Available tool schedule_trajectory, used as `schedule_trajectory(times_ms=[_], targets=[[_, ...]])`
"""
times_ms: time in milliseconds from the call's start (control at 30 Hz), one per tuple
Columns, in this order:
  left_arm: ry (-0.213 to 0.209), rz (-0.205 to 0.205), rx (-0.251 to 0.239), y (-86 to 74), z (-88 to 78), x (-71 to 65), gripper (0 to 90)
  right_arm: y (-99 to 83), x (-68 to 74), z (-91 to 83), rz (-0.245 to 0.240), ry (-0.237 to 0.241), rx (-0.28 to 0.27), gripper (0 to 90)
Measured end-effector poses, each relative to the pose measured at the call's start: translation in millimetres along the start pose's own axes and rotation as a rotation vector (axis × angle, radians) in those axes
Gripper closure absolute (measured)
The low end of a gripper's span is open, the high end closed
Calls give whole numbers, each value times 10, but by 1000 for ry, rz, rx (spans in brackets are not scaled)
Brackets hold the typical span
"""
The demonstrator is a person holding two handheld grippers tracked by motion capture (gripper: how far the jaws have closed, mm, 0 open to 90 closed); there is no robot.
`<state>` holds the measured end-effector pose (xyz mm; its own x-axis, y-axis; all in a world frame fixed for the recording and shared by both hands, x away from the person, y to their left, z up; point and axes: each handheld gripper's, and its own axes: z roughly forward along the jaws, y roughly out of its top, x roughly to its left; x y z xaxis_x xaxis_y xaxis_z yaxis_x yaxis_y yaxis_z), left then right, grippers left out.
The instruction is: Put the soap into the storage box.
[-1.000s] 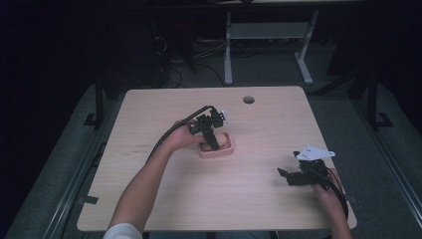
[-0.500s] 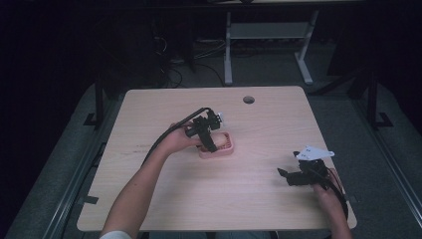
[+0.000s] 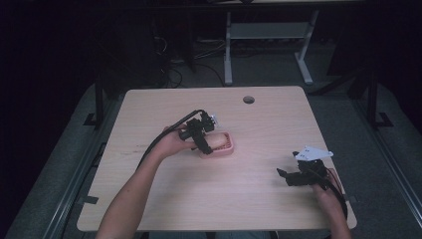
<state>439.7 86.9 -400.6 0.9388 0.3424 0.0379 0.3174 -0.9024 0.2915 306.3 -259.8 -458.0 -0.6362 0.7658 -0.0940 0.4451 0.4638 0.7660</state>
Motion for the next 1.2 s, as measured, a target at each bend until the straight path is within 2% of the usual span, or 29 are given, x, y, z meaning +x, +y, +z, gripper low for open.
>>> schedule_trajectory(times_ms=[167, 200, 333, 533, 767, 900, 1033, 1200], targets=[[2, -1, -16, -28, -35, -23, 224, 8, 9, 5, -10, -1, 0, 138], [2, 1, -13, -35, -43, -26, 224, 11, 17, 9, 5, 0, -4, 139], [0, -6, -26, -87, -51, -69, 224, 13, 21, 10, 1, 0, 0, 139], [3, -4, -17, -138, -68, -70, 227, 20, 28, 13, -1, 0, 1, 139], [-6, -8, -31, -191, -104, -118, 228, 23, 18, 13, 1, -7, 0, 139], [-2, 3, -23, -247, -111, -144, 229, 25, 20, 13, -4, -10, 5, 138], [4, -17, -39, -327, -148, -174, 230, 26, 21, 13, -3, -12, 6, 138], [9, -17, -44, -384, -176, -203, 231, 26, 18, 16, -1, -15, 9, 139]])
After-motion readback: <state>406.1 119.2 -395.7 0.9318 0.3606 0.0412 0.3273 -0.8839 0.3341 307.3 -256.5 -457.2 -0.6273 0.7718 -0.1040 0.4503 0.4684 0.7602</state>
